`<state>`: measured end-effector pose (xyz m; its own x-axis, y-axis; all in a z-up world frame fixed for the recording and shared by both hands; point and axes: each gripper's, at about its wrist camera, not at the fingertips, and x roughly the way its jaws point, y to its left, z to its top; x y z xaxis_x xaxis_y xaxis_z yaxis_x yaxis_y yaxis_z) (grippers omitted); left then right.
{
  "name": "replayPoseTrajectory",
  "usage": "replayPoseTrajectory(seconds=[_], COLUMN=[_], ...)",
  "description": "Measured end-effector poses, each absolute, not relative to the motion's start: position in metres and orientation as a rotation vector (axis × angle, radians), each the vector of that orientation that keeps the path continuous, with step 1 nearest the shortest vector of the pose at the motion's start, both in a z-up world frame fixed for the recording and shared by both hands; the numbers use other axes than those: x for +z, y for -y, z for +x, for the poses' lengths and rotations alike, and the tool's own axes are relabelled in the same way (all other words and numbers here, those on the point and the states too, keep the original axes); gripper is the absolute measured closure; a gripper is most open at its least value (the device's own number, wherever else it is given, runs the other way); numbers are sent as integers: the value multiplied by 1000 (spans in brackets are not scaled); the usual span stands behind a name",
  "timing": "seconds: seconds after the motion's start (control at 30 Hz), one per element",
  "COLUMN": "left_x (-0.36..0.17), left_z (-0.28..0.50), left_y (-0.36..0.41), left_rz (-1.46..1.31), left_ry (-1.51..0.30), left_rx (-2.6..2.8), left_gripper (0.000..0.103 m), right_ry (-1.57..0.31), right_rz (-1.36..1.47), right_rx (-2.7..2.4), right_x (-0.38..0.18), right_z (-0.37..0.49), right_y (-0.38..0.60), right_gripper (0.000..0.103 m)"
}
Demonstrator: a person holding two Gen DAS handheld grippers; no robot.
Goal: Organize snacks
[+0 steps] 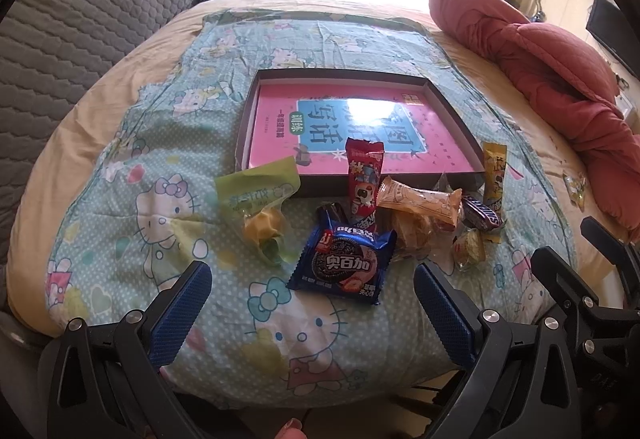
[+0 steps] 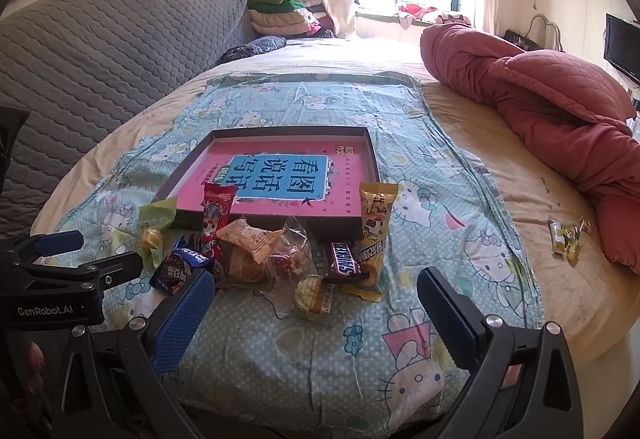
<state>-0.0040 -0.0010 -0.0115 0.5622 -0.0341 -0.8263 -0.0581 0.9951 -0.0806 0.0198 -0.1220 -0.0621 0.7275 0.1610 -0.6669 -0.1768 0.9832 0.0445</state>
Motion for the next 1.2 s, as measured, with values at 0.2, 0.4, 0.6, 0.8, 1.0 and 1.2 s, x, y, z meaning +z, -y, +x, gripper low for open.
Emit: replayPoseTrajectory(seconds=[0.2,0.4,0.6,0.8,1.0,1.2], left_x=[-11,-10,-12,-14,-14,-17], left_z=[-4,-4,-3,-1,0,4], left_y=[1,1,-2,-12,-26,-43], left_rz=[-104,-108,-117,-143,-178,-200], left_ry=[-971,-973,-975,-976,-978,-989], left_rx=[11,-2,-8,-2,25,56], left_gripper=[2,2,2,2,2,2], right_ry=[-726,-727,-716,-707,-698,-693], right_rz=[-29,-22,-11,26,48,59], right_rx=[187,178,181,192,190,196], right_x=[-62,-63,-62,-61,-60,-60], right_z=[20,22,23,26,28,32], right_y=[122,123,124,130,136,136], right_gripper=[1,1,1,1,1,1])
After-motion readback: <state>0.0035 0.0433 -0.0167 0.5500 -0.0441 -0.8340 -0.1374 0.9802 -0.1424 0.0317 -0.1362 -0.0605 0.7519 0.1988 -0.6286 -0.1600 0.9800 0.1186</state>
